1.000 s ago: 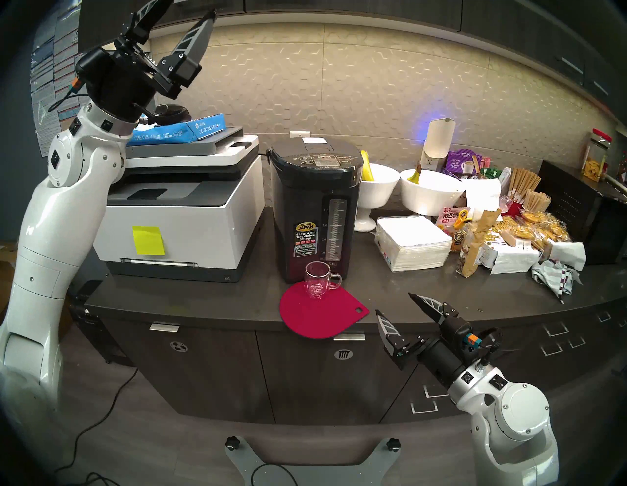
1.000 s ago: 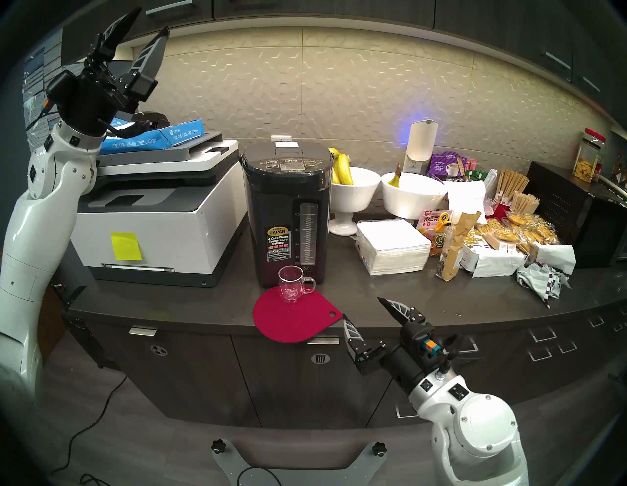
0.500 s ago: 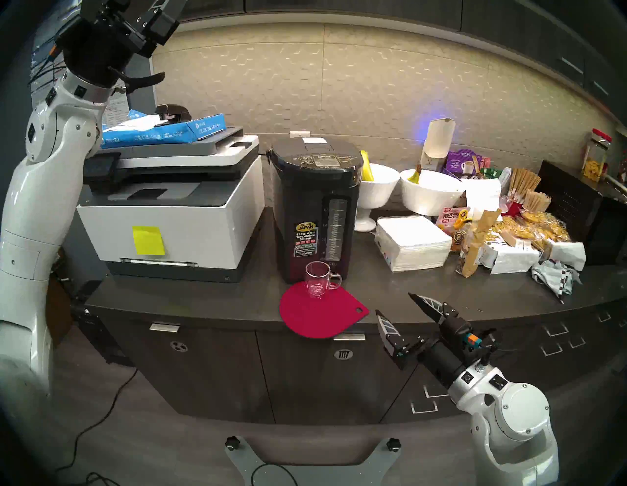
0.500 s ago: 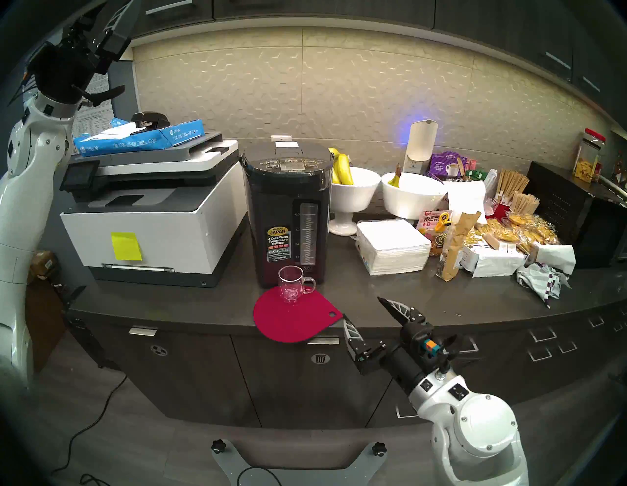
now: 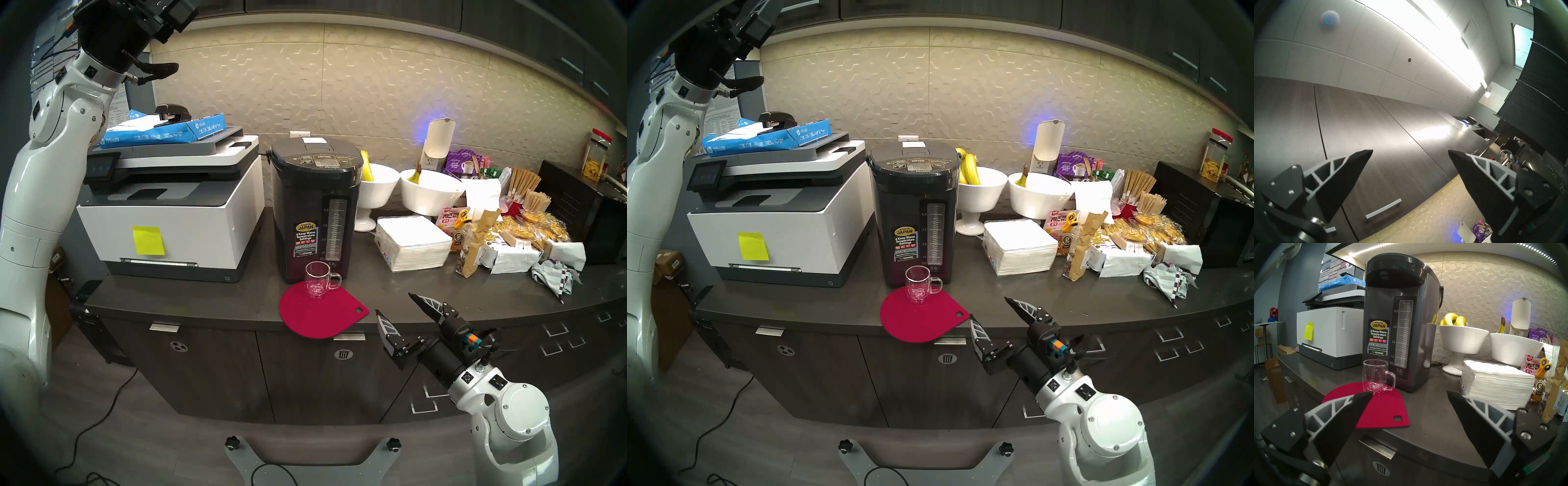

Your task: Press the water dispenser button and fill the cup

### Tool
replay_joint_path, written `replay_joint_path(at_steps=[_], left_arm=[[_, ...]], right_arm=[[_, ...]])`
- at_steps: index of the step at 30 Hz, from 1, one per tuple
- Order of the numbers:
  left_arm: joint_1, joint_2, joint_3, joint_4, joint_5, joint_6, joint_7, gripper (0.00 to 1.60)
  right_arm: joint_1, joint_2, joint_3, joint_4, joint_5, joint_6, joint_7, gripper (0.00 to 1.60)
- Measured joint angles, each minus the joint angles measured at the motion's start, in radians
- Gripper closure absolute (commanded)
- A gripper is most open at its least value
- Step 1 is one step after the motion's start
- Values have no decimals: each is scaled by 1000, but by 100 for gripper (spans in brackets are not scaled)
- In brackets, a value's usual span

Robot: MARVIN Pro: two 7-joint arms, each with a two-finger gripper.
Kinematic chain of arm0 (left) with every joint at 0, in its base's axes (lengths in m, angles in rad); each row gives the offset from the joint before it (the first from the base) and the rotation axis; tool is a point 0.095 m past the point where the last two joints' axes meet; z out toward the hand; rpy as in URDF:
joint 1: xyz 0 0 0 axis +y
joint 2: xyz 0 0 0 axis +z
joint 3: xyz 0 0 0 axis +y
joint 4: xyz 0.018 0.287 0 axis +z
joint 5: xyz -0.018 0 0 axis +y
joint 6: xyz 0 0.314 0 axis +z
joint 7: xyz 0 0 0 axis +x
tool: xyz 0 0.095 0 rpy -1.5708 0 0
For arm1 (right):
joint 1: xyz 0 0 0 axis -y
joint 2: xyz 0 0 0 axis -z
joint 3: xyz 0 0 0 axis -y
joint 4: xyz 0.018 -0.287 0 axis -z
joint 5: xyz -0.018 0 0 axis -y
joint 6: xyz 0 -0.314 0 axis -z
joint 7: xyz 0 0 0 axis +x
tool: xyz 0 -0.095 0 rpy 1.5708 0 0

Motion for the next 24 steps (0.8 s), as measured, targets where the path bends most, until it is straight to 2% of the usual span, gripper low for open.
replay_joint_path(at_steps=[5, 15, 24], left_arm=[[25, 20, -19, -34, -35, 59, 19, 0], [128, 84, -72, -99, -88, 154, 31, 0], [122, 118, -88, -43, -104, 204, 5, 0]], right_arm=[[0, 0, 0, 0, 0, 0, 0, 0], [0, 0, 0, 0, 0, 0, 0, 0], [0, -1, 0, 0, 0, 0, 0, 0]])
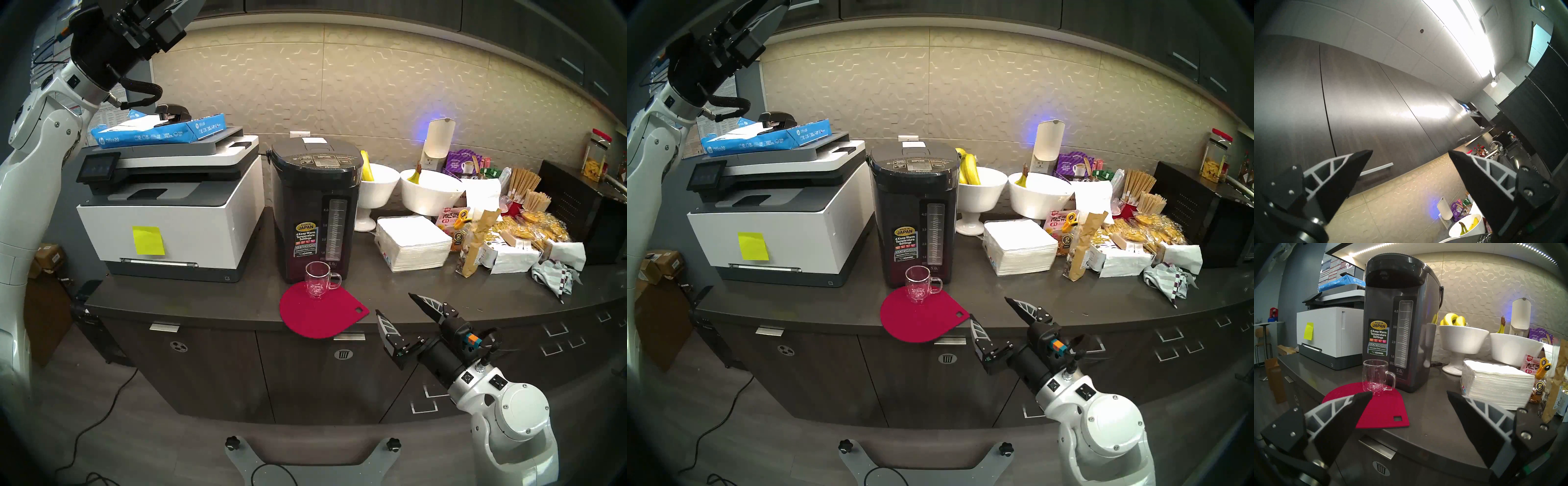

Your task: Press the water dispenser button and fill the cup

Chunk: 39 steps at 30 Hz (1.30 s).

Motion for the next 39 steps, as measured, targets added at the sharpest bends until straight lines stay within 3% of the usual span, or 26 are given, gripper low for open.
replay_joint_path(at_steps=[26, 39], left_arm=[[-126, 64, 71, 96, 69, 118, -156, 0], [-191, 69, 100, 148, 68, 244, -163, 0]], right_arm=[[0, 0, 0, 0, 0, 0, 0, 0], [0, -1, 0, 0, 0, 0, 1, 0]])
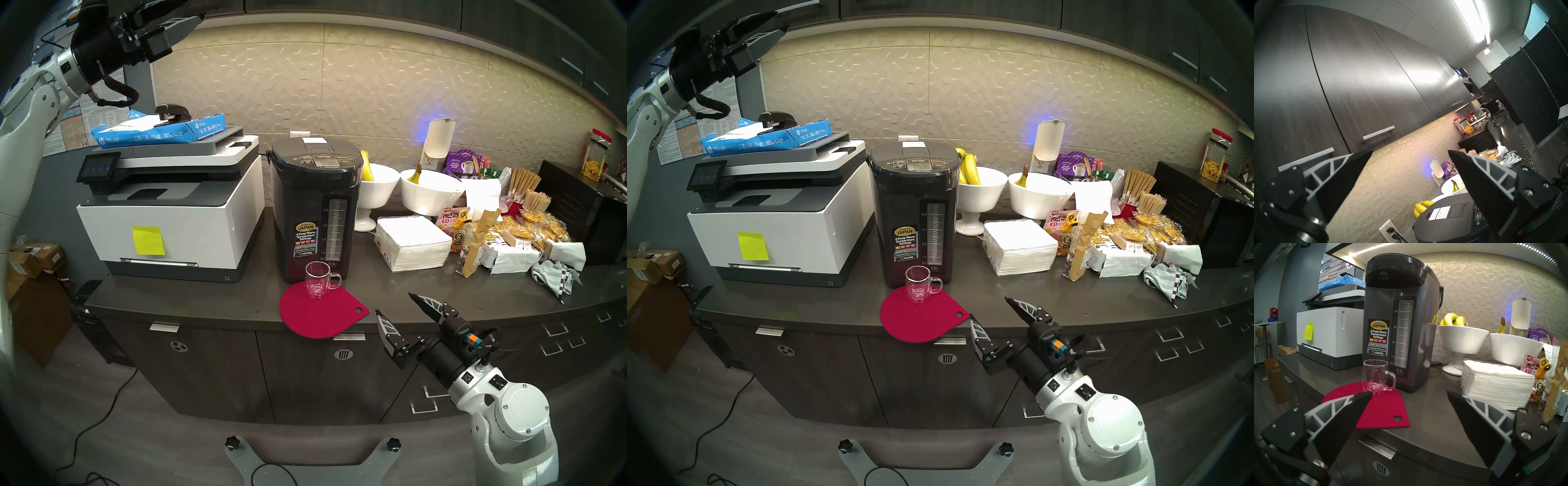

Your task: Press the water dispenser button and fill the cup

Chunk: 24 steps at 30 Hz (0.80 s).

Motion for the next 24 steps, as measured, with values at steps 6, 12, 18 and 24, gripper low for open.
replay_joint_path(at_steps=[6, 12, 18, 24], left_arm=[[-9, -8, 38, 34, 7, 8, -22, 0], [36, -17, 89, 22, 34, -13, -49, 0], [43, -43, 140, 37, 66, -27, -68, 0], [-7, -64, 147, 51, 87, 4, -79, 0]], right_arm=[[0, 0, 0, 0, 0, 0, 0, 0], [0, 0, 0, 0, 0, 0, 0, 0], [0, 0, 0, 0, 0, 0, 0, 0], [0, 0, 0, 0, 0, 0, 0, 0]])
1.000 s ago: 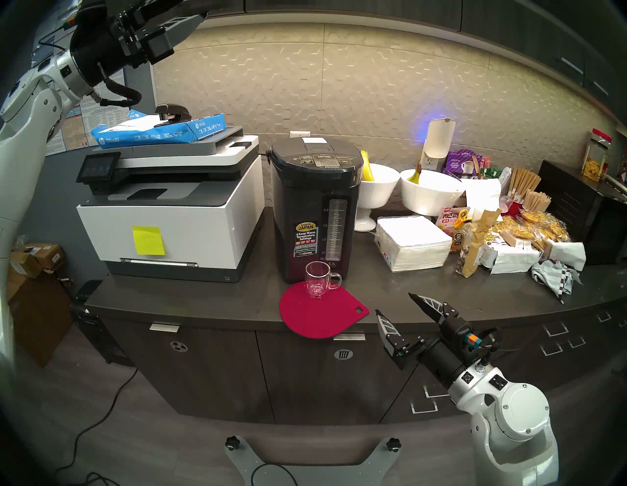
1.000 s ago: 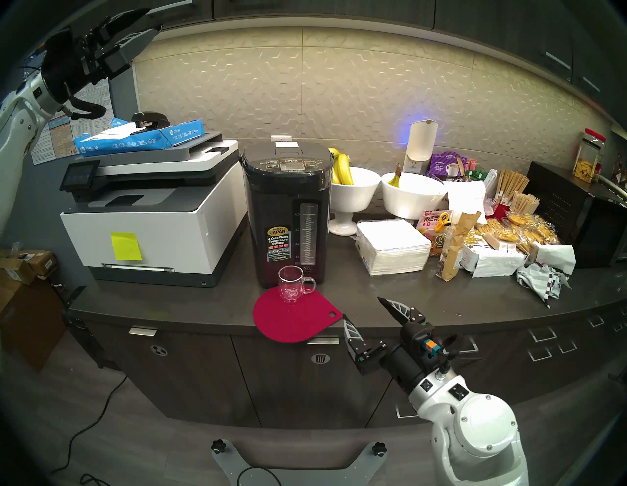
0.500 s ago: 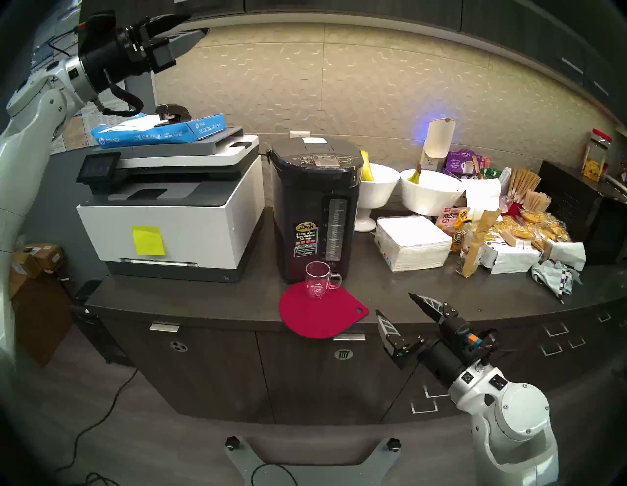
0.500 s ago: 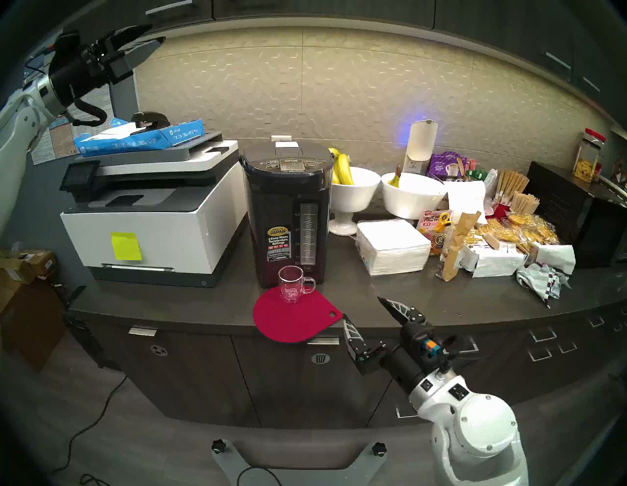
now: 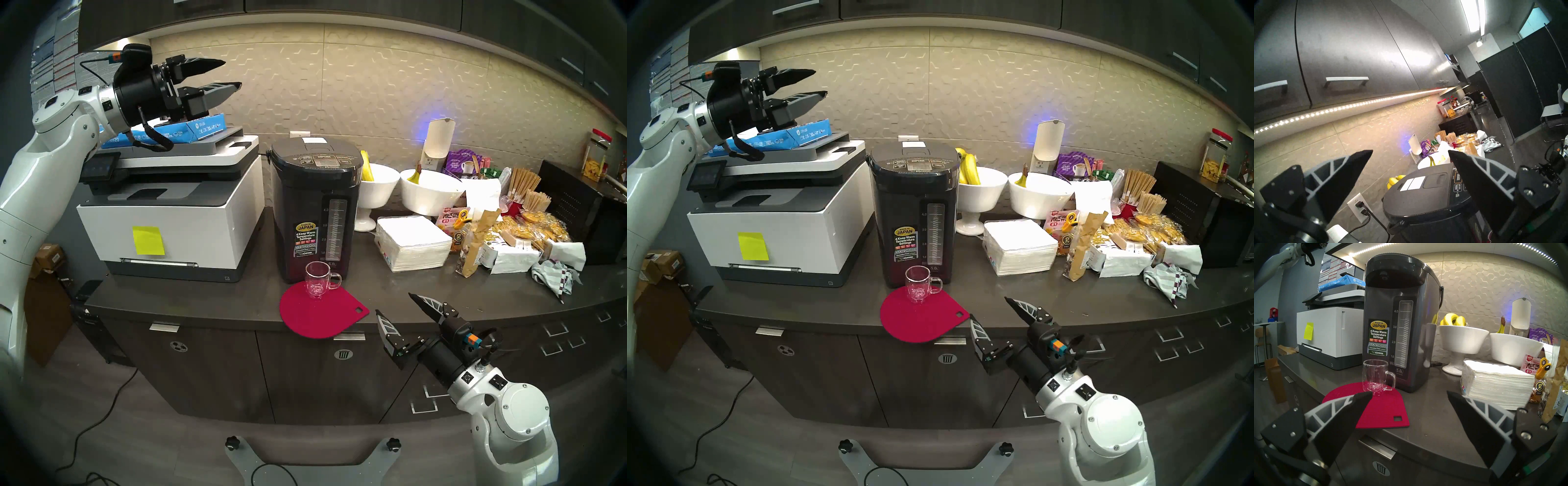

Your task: Press the water dispenser button and fill the cup

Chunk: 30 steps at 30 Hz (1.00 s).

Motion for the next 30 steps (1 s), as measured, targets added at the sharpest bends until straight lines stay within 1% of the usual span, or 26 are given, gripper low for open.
replay_joint_path(at_steps=[7, 17, 23, 24, 25, 27, 28, 30], left_arm=[[-62, -25, -2, 18, 17, 63, -11, 0], [-157, -71, 9, 58, 41, 192, -27, 0], [-214, -96, 44, 66, 65, 264, -45, 1], [-221, -99, 50, 67, 69, 270, -48, 7], [-231, -102, 58, 68, 74, 277, -53, 9], [-247, -109, 71, 71, 83, 288, -62, 9], [-255, -111, 77, 73, 88, 293, -67, 6], [-267, -114, 88, 74, 96, 299, -78, 9]], right_arm=[[0, 0, 0, 0, 0, 0, 0, 0], [0, 0, 0, 0, 0, 0, 1, 0], [0, 0, 0, 0, 0, 0, 1, 0], [0, 0, 0, 0, 0, 0, 1, 0], [0, 0, 0, 0, 0, 0, 1, 0], [0, 0, 0, 0, 0, 0, 1, 0], [0, 0, 0, 0, 0, 0, 1, 0], [0, 0, 0, 0, 0, 0, 1, 0]])
